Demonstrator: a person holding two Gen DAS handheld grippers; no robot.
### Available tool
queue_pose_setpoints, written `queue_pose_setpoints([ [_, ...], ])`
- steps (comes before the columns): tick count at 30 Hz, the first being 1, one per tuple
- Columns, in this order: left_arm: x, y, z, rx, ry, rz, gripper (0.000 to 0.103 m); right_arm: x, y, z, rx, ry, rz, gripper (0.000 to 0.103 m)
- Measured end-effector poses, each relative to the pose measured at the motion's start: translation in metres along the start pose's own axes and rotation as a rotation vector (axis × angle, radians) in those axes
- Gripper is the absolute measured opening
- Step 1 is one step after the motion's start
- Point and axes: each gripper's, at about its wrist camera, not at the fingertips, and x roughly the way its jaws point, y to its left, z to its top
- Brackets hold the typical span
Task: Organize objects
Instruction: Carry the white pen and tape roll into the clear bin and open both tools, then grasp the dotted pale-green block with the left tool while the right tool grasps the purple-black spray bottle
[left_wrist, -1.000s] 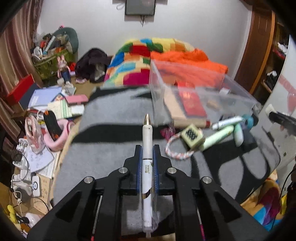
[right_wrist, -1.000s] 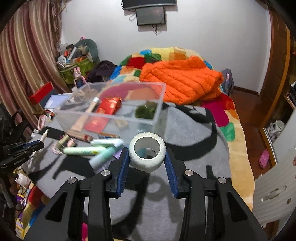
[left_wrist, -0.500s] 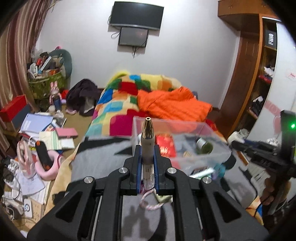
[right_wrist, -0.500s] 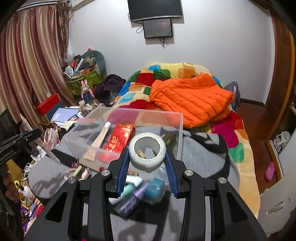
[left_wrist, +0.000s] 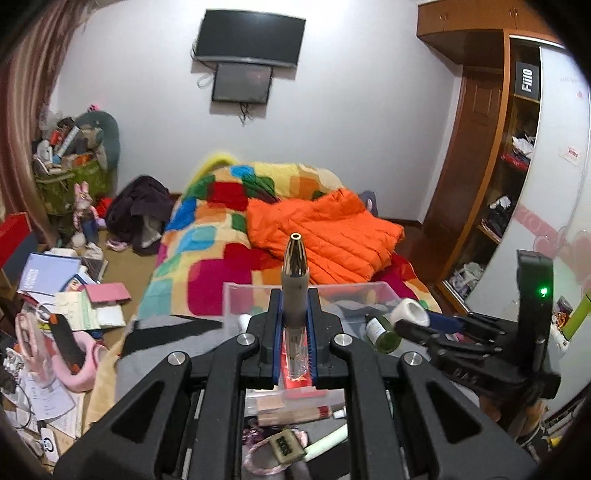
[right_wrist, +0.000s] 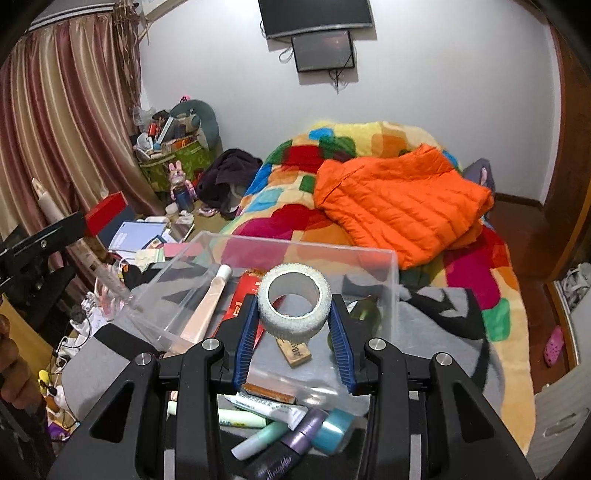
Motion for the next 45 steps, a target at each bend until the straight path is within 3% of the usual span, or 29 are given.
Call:
queue_pose_setpoints([
  [15, 0.079, -0.014, -0.023, -0.022, 0.188, -0.059, 0.01, 0.053, 0.005, -0.007, -0.046, 0.12, -0.06, 0.035],
  [20, 0.083, -0.008, -0.027, -0.035, 0.213, -0.024, 0.012, 0.052, 0.012, -0.008, -0.069, 0.119, -0.073, 0.035],
  [25, 0.072, -0.008, -0.028, -0.021, 0.188, -0.013, 0.043, 0.046, 0.009, -0.007, -0.042, 0.123, -0.041, 0.042],
  [29, 0.058, -0.014, -0.029, 0.023, 0.156, 0.011, 0.05, 0.033, 0.008, -0.009, -0.035, 0.103, -0.043, 0.046],
  [34, 0.04, -0.015, -0.034, 0.035, 0.124, 0.046, 0.076, 0.008, 0.01, -0.015, -0.051, 0.05, -0.065, 0.047],
  [37, 0.03, -0.013, -0.043, 0.039, 0.113, 0.091, 0.084, -0.009, 0.008, -0.022, -0.043, 0.022, -0.081, 0.047],
  [45, 0.027, -0.002, -0.084, 0.05, 0.195, 0.122, 0.085, -0.027, 0.009, -0.056, -0.038, 0.047, -0.092, 0.047],
])
